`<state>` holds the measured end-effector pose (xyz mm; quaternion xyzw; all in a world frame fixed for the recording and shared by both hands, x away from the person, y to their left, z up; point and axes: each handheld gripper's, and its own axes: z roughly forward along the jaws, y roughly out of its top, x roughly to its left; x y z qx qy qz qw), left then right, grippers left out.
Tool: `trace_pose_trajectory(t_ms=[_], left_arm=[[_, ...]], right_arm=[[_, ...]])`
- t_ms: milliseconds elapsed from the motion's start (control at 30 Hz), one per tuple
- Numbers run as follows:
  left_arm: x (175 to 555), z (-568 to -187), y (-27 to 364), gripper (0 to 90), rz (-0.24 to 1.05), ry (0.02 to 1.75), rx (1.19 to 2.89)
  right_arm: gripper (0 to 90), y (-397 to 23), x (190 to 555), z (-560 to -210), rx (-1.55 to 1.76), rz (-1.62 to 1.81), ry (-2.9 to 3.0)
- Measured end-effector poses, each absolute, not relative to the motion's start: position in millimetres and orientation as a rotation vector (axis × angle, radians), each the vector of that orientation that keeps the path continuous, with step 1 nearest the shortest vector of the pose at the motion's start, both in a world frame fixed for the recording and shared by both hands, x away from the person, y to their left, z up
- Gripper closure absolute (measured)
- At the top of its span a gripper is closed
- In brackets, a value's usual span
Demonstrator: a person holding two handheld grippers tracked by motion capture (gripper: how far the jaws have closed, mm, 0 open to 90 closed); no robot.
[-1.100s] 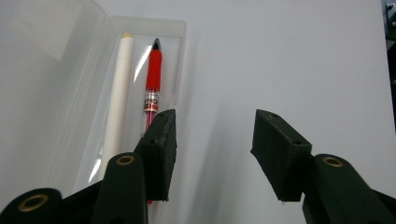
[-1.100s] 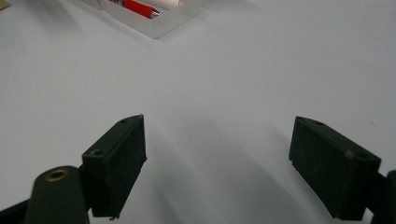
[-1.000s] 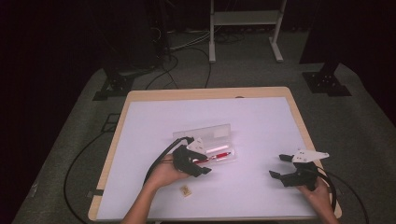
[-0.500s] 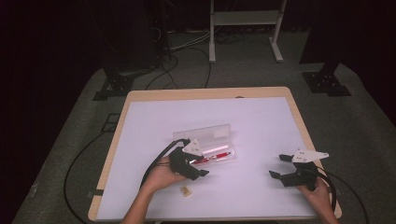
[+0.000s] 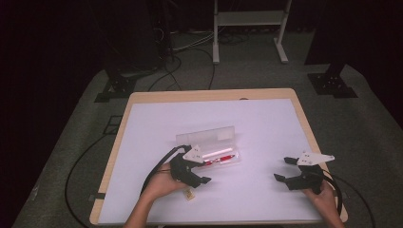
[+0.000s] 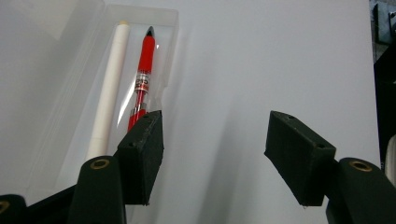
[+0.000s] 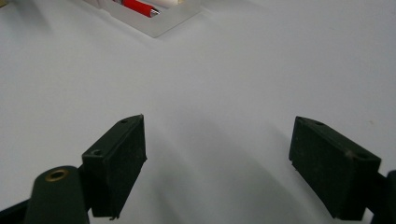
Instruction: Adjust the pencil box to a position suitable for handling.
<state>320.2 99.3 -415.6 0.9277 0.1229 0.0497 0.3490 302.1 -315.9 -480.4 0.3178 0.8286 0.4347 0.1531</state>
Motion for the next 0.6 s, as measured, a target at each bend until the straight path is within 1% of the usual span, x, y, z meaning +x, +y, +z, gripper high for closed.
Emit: trace_pose_trajectory(t_ms=[167, 333, 500, 600], left_arm=[[315.5, -417.2, 103.7, 36.3, 0.129, 0.323, 2.406], [310.8, -419.3, 107.0, 33.8, 0.139, 0.327, 2.41], [306.4, -418.7, 109.1, 33.7, 0.146, 0.322, 2.413], [304.0, -417.5, 110.0, 31.8, 0.15, 0.323, 2.412]], right_arm=[[17.8, -315.8, 302.1, -480.4, 0.911, 1.245, 2.377], [17.8, -315.6, 302.4, -480.6, 0.911, 1.243, 2.376], [17.8, -315.7, 302.4, -480.5, 0.911, 1.24, 2.378], [17.8, -315.6, 302.5, -480.6, 0.911, 1.242, 2.376]])
